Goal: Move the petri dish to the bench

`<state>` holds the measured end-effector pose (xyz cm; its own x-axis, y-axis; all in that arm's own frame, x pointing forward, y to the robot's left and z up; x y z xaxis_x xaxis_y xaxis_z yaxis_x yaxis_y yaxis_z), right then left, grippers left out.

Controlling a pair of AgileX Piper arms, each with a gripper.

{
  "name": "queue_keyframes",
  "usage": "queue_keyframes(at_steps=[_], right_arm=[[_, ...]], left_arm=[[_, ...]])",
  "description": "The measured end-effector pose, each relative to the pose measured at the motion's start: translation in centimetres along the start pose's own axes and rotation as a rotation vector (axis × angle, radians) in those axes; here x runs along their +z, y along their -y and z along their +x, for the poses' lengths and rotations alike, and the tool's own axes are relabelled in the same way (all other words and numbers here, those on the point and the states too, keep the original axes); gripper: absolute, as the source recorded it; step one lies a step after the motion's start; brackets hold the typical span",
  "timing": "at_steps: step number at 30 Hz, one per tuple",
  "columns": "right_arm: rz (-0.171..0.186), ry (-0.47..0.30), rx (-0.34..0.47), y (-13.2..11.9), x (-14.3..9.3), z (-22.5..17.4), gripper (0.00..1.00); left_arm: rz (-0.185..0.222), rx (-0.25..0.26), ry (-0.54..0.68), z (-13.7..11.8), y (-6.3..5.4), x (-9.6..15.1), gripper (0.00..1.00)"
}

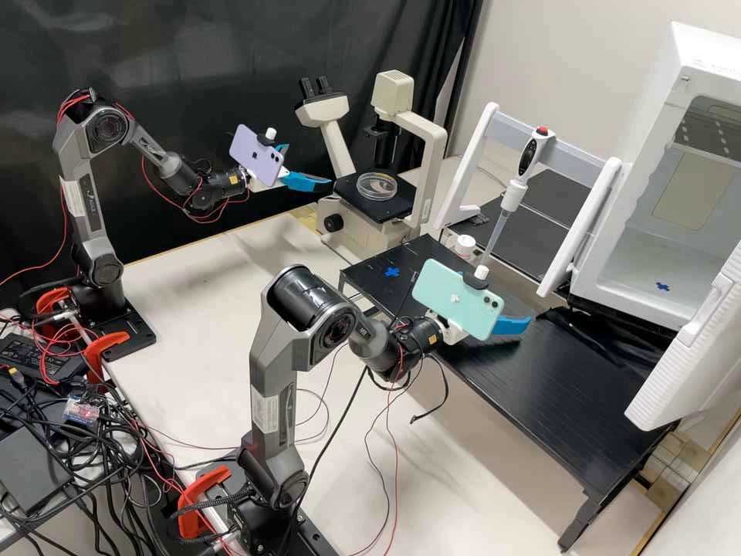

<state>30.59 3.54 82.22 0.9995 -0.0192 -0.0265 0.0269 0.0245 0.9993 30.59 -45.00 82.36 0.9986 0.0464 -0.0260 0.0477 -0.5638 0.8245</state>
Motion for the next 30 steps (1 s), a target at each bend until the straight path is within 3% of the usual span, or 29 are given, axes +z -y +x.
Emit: queue_keyframes(at_steps=[13, 19, 22, 30], right_arm=[[0.005, -0.008, -0.013, 0.6, -0.3, -0.2, 1.00], [-0.006, -0.061, -0.028, 1.4, -2.2, -1.2, 1.00], [-0.040, -0.139, -0.029, 2.1, -4.3, -1.8, 1.00], [-0.172, -0.346, -0.053, 5.2, -10.8, -3.1, 1.00]], left_arm=[[0.000, 0.000, 0.000, 0.0, 0.0, 0.0, 1.00], [0.000, 0.000, 0.000, 0.0, 0.0, 0.0, 1.00], [0.000, 0.000, 0.000, 0.0, 0.0, 0.0, 1.00], [0.000, 0.000, 0.000, 0.0, 0.0, 0.0, 1.00]])
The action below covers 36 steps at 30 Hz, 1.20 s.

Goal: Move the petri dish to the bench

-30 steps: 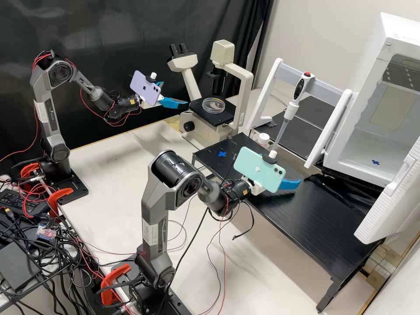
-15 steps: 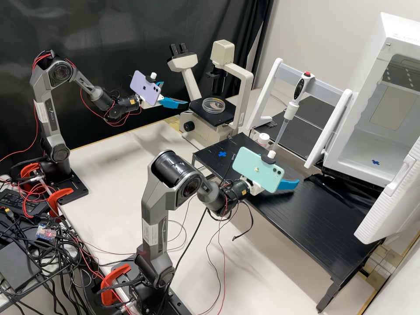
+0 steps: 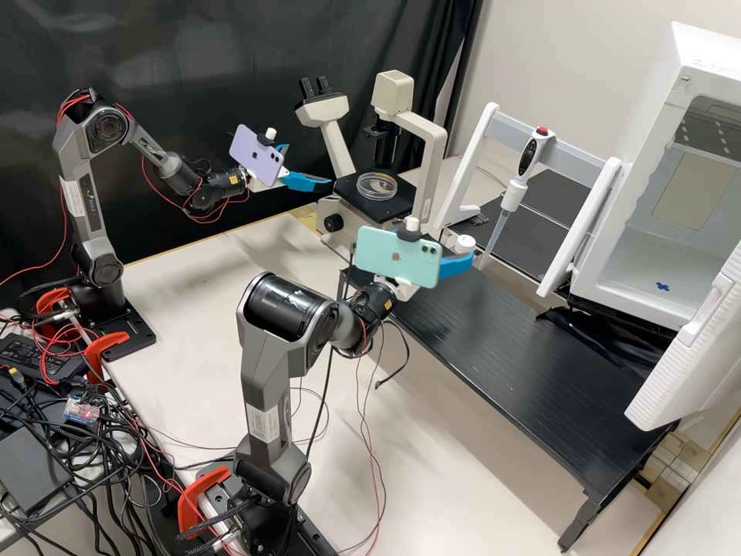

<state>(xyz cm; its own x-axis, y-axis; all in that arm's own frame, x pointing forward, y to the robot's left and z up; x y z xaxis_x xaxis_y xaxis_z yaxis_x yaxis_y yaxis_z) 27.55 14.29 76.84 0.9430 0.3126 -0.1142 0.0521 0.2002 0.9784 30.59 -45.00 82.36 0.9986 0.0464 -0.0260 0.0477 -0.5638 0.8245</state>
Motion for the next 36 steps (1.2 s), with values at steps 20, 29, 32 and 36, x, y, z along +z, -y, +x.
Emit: queue_keyframes(at_steps=[20, 29, 32, 36], right_arm=[[-0.063, -0.180, -0.138, 4.4, -9.6, 8.3, 1.00], [-0.051, -0.174, -0.228, 6.7, -11.4, 13.0, 1.00], [-0.040, -0.162, -0.250, 7.3, -11.6, 14.3, 1.00], [-0.017, -0.143, -0.251, 7.7, -12.1, 16.3, 1.00]], left_arm=[[0.000, 0.000, 0.000, 0.0, 0.0, 0.0, 1.00], [0.000, 0.000, 0.000, 0.0, 0.0, 0.0, 1.00], [0.000, 0.000, 0.000, 0.0, 0.0, 0.0, 1.00], [0.000, 0.000, 0.000, 0.0, 0.0, 0.0, 1.00]])
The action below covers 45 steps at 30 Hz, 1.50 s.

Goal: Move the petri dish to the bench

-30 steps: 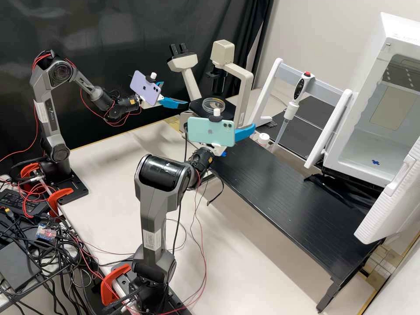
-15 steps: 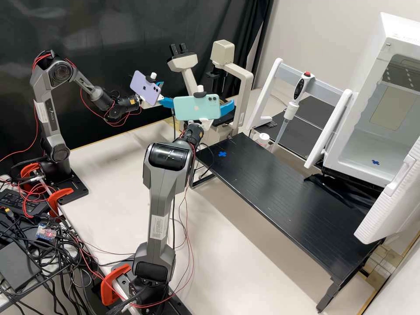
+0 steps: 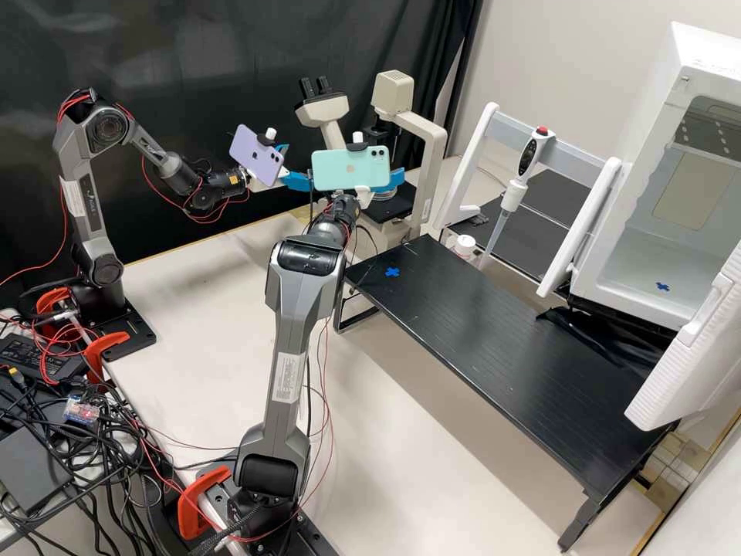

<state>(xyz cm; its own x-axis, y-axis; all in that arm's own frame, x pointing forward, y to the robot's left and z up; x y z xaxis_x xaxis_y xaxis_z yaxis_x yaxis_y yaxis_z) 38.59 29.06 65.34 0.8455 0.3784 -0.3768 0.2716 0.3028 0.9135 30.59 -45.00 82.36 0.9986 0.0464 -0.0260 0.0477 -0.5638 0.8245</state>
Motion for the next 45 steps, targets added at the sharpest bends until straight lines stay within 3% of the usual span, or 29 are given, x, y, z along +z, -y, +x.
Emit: queue_keyframes(at_steps=[11, 17, 23, 29, 30, 35, 45], right_arm=[[0.095, 0.089, -0.027, 0.7, 2.0, 3.8, 1.00], [0.106, 0.107, -0.055, 1.7, 2.6, 4.1, 1.00], [0.160, 0.110, -0.058, 1.9, 2.6, 4.1, 1.00], [0.180, 0.109, -0.073, 2.9, 2.6, 4.4, 1.00], [0.183, 0.112, -0.076, 3.2, 2.7, 4.5, 0.00], [0.225, 0.123, -0.092, 4.5, 3.3, 5.1, 0.00], [0.244, 0.128, -0.095, 4.7, 3.9, 5.3, 0.00]], left_arm=[[0.000, 0.000, 0.000, 0.0, 0.0, 0.0, 1.00], [0.000, 0.000, 0.000, 0.0, 0.0, 0.0, 1.00], [0.000, 0.000, 0.000, 0.0, 0.0, 0.0, 1.00], [0.000, 0.000, 0.000, 0.0, 0.0, 0.0, 1.00], [0.000, 0.000, 0.000, 0.0, 0.0, 0.0, 1.00], [0.000, 0.000, 0.000, 0.0, 0.0, 0.0, 1.00], [0.000, 0.000, 0.000, 0.0, 0.0, 0.0, 1.00]])
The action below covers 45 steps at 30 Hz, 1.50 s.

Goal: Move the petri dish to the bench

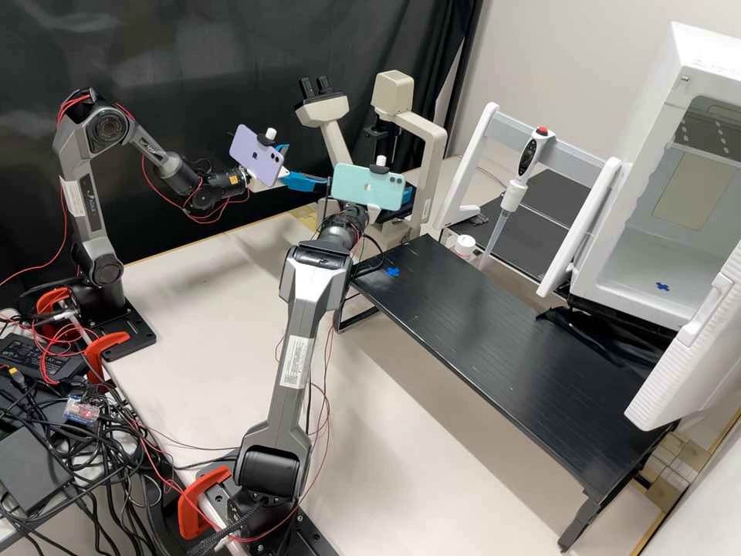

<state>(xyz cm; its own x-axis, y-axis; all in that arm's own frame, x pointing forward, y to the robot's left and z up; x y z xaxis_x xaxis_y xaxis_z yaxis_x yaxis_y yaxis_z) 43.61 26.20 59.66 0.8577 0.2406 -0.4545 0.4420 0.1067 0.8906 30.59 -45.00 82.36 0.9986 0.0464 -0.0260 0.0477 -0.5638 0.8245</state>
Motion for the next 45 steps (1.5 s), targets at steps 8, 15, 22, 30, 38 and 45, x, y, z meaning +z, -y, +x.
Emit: queue_keyframes(at_steps=[8, 15, 22, 30, 38, 45], right_arm=[[-0.004, 0.001, 0.004, -0.3, 0.3, 0.0, 0.00], [0.013, -0.001, 0.004, -0.3, 0.3, 0.1, 0.00], [0.030, -0.011, -0.012, -0.1, 0.6, 0.0, 0.00], [0.028, -0.016, -0.030, -0.2, 0.7, -0.6, 0.00], [0.019, -0.019, -0.053, -0.5, 0.5, -2.4, 0.00], [-0.016, -0.001, -0.010, -1.9, 0.3, -6.2, 0.00]], left_arm=[[0.000, 0.000, 0.000, 0.0, 0.0, 0.0, 1.00], [0.000, 0.000, 0.000, 0.0, 0.0, 0.0, 1.00], [0.000, 0.000, 0.000, 0.0, 0.0, 0.0, 1.00], [0.000, 0.000, 0.000, 0.0, 0.0, 0.0, 1.00], [0.000, 0.000, 0.000, 0.0, 0.0, 0.0, 1.00], [0.000, 0.000, 0.000, 0.0, 0.0, 0.0, 1.00]])
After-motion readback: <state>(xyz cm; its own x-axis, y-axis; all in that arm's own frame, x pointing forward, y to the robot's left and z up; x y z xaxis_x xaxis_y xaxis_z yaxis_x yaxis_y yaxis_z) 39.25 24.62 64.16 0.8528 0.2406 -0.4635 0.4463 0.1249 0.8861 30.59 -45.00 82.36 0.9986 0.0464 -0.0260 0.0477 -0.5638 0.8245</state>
